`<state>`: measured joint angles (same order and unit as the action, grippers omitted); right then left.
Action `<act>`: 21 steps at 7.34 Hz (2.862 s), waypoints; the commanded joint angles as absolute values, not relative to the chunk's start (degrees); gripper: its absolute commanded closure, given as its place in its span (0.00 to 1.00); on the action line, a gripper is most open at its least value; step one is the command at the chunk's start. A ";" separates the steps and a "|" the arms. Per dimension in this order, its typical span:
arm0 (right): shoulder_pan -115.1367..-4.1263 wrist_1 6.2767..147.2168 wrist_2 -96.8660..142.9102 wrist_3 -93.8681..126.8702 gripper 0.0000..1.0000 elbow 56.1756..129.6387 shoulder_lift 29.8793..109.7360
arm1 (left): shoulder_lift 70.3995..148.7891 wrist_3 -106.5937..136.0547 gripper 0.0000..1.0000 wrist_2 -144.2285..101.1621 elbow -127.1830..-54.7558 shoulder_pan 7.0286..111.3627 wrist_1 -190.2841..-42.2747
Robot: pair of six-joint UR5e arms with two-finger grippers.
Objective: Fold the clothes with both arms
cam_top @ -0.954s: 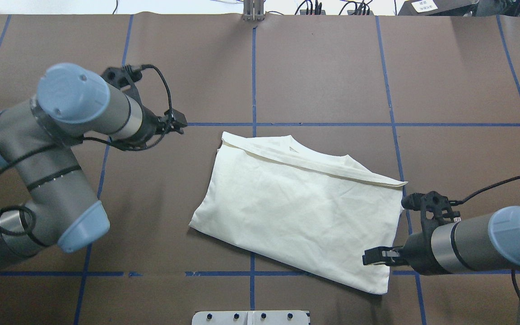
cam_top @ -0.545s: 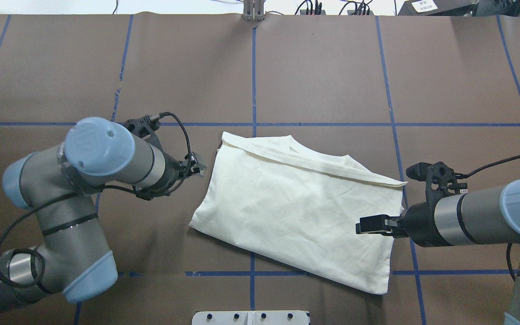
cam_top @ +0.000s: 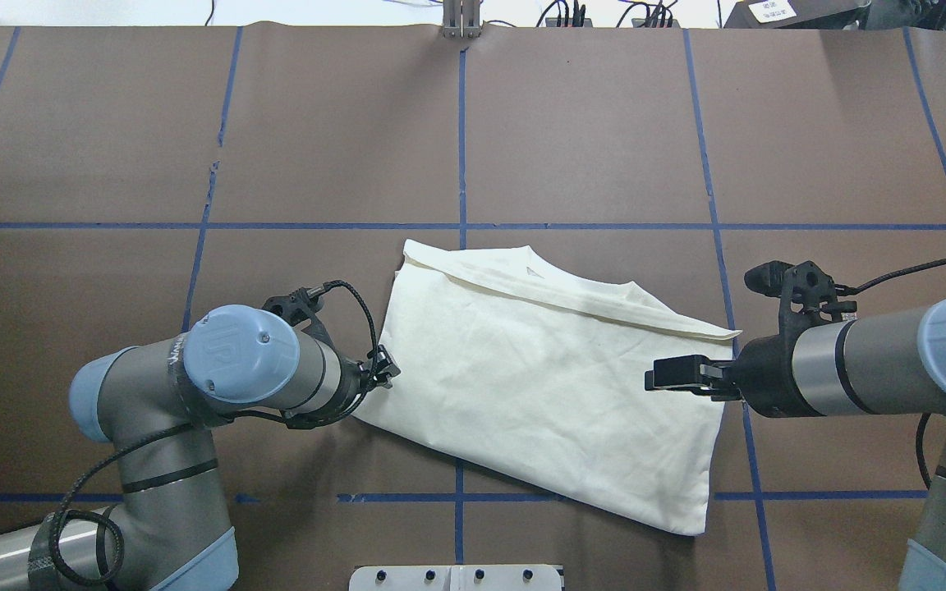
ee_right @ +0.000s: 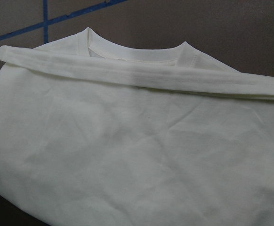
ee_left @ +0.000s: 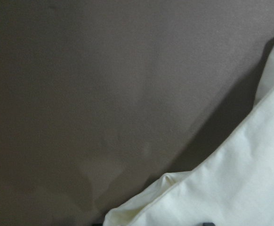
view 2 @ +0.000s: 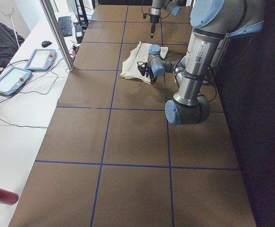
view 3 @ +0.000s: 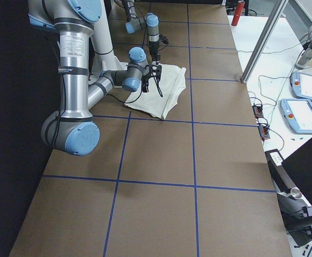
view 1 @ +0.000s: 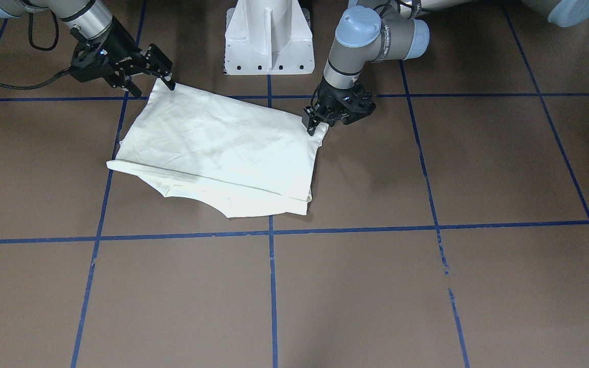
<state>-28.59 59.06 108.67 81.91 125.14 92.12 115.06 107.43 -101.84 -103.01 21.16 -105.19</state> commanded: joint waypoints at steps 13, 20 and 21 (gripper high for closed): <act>-28.83 59.15 108.90 82.00 0.00 124.80 91.14 | 115.66 107.22 0.36 -101.60 -102.92 20.92 -101.43; -29.09 59.24 108.98 82.00 0.00 124.80 91.23 | 115.84 104.96 1.00 -101.87 -103.45 24.23 -100.20; -29.18 59.24 108.98 82.00 0.00 124.89 91.32 | 116.19 100.76 1.00 -101.78 -102.40 27.65 -99.93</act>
<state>-29.07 59.24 108.98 82.00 124.82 91.24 115.84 104.45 -101.85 -103.33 24.13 -100.47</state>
